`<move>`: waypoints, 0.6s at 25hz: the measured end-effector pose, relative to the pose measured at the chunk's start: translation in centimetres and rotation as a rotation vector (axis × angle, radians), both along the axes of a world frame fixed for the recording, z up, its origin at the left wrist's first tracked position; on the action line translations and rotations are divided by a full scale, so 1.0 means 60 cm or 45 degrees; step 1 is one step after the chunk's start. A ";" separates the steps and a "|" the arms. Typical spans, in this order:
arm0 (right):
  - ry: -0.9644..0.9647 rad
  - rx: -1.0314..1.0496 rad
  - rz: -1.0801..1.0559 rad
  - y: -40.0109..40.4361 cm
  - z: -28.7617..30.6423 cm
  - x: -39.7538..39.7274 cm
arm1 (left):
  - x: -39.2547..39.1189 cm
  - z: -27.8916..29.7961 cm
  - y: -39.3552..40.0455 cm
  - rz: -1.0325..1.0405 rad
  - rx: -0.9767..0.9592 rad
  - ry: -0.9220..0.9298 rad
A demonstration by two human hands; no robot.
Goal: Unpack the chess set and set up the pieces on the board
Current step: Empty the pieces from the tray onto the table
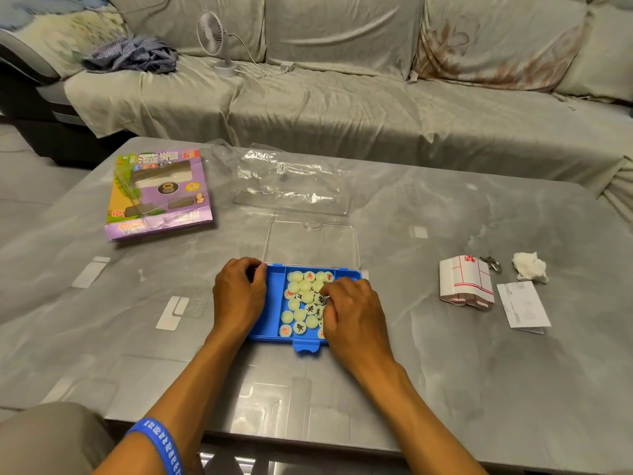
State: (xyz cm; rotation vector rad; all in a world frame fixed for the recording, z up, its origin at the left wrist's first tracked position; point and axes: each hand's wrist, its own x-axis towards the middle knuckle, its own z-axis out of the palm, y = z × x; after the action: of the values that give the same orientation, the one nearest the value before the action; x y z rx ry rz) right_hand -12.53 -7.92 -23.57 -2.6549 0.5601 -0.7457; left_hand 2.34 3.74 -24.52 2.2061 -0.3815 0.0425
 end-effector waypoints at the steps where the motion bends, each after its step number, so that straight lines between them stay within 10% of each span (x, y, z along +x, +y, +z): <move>1: 0.013 0.008 -0.011 0.000 0.003 -0.004 | 0.000 -0.001 0.000 0.001 -0.004 0.000; 5: 0.330 -0.047 -0.045 0.000 0.005 -0.003 | 0.001 -0.004 0.000 0.000 -0.028 0.012; 12: -0.096 0.361 -0.341 -0.070 0.039 -0.034 | 0.003 -0.004 0.006 0.005 -0.071 0.038; 15: 0.092 0.552 -0.462 -0.154 0.044 -0.089 | 0.002 -0.005 0.006 0.006 -0.073 0.045</move>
State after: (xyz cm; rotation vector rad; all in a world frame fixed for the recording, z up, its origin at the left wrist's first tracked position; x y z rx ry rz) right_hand -17.88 -17.15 -20.92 -2.2082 1.1056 -0.5434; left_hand 2.46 4.08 -24.83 2.1486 -0.3513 0.0167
